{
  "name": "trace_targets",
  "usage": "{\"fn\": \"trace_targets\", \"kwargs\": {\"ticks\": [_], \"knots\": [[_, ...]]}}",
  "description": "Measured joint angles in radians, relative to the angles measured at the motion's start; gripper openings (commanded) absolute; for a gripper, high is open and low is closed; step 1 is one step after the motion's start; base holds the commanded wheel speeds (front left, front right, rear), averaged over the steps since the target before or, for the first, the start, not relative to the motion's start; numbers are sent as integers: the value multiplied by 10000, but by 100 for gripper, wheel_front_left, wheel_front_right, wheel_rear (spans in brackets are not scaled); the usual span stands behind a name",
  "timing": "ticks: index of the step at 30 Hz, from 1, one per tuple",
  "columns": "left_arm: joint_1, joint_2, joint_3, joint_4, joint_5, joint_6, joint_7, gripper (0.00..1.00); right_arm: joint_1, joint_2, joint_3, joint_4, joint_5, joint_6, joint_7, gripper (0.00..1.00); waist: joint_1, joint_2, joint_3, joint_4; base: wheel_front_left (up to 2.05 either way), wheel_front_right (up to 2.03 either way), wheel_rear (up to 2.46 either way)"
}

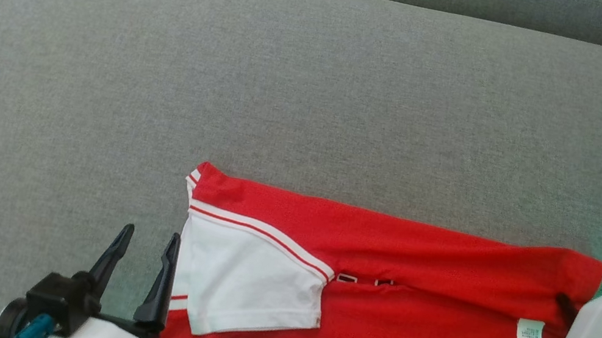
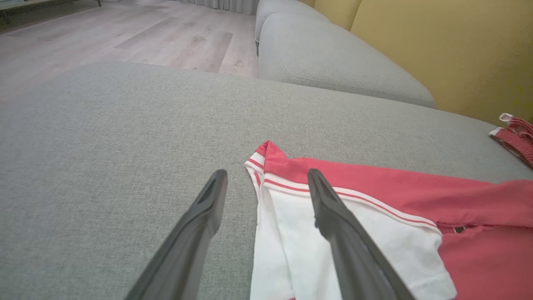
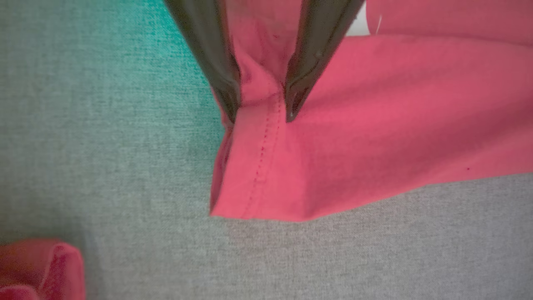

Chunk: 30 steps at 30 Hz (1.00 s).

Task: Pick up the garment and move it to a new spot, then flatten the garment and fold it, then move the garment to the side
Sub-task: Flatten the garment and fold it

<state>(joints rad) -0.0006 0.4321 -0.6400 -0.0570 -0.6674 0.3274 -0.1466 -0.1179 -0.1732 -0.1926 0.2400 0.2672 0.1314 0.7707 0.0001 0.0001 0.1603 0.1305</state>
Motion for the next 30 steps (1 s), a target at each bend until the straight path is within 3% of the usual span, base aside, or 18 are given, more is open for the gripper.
{"fn": "trace_targets", "kwargs": {"ticks": [3,5,15,24,30], "knots": [[-14,31,15,-67,0,27,2,100,-118,0,92,44,0,0,56,29,0,0,57,-52,0,0,0],[-58,35,15,-88,0,29,2,100,-209,0,173,71,2,0,52,0,0,0,88,-92,0,0,0],[-192,25,-10,-88,-2,69,17,100,-366,-2,500,-337,518,0,-332,0,0,0,-52,-346,0,0,0],[-187,8,-36,-75,-2,69,2,100,-85,-522,-500,-1570,690,0,-201,0,-1,0,-421,-808,0,0,0],[-176,-54,21,-6,-132,73,-138,100,391,-194,-541,-2357,1346,0,157,0,-1,0,-706,-1057,0,0,0]]}}
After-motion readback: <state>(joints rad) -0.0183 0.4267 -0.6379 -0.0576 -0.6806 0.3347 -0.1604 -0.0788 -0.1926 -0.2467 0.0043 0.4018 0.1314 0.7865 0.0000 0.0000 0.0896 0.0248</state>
